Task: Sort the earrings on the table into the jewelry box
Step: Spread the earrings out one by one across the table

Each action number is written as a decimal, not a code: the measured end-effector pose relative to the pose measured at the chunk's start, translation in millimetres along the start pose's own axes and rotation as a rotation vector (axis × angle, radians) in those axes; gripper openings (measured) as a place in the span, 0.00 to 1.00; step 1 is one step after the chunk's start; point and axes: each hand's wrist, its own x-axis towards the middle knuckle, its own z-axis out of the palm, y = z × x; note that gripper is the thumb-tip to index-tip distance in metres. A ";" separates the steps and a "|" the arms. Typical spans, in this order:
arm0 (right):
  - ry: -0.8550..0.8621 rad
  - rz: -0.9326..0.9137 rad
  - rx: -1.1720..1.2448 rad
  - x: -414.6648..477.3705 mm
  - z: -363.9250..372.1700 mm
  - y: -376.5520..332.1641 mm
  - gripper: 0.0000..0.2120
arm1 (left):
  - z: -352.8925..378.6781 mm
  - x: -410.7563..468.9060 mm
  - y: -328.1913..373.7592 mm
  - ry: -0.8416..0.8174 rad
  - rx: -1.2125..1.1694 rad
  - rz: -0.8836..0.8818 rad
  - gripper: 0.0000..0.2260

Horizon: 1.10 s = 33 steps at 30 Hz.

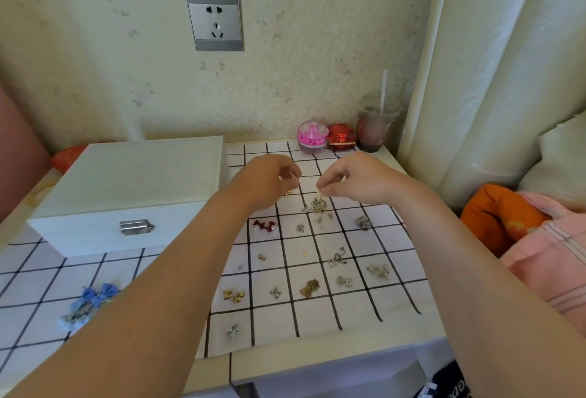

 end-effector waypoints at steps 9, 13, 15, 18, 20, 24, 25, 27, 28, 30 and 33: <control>0.318 0.033 0.291 21.5 4.4 4.6 0.10 | 3.7 18.8 4.3 0.085 -0.117 -0.057 0.02; 0.296 0.065 0.260 33.1 13.9 12.1 0.07 | 7.3 32.4 2.6 0.081 -0.112 -0.087 0.06; 0.286 0.081 0.212 37.5 18.3 14.9 0.05 | 10.6 38.4 0.6 0.058 -0.077 -0.086 0.05; 0.262 0.078 0.093 43.7 24.9 17.8 0.04 | 15.4 43.0 -2.4 0.014 -0.020 -0.063 0.04; 0.228 0.090 -0.037 46.5 28.6 19.3 0.05 | 18.6 43.6 -5.2 -0.020 0.033 -0.050 0.04; 0.241 0.135 -0.086 49.0 31.8 21.5 0.08 | 23.8 43.9 -9.4 -0.049 0.095 -0.048 0.04; 0.259 0.139 -0.085 49.4 32.1 22.3 0.11 | 24.2 43.7 -9.5 -0.045 0.101 -0.045 0.04; 0.275 0.129 -0.085 49.7 33.7 23.3 0.16 | 24.8 43.6 -9.7 -0.042 0.094 -0.034 0.06; 0.271 0.116 -0.085 49.6 34.8 23.4 0.19 | 25.2 43.4 -9.8 -0.046 0.085 -0.027 0.07; 0.251 0.086 -0.065 48.6 35.1 22.6 0.22 | 26.7 42.5 -9.7 -0.062 0.081 -0.004 0.08; 0.247 0.045 -0.113 46.1 29.5 19.0 0.18 | 25.6 39.5 -9.5 -0.073 0.088 0.016 0.10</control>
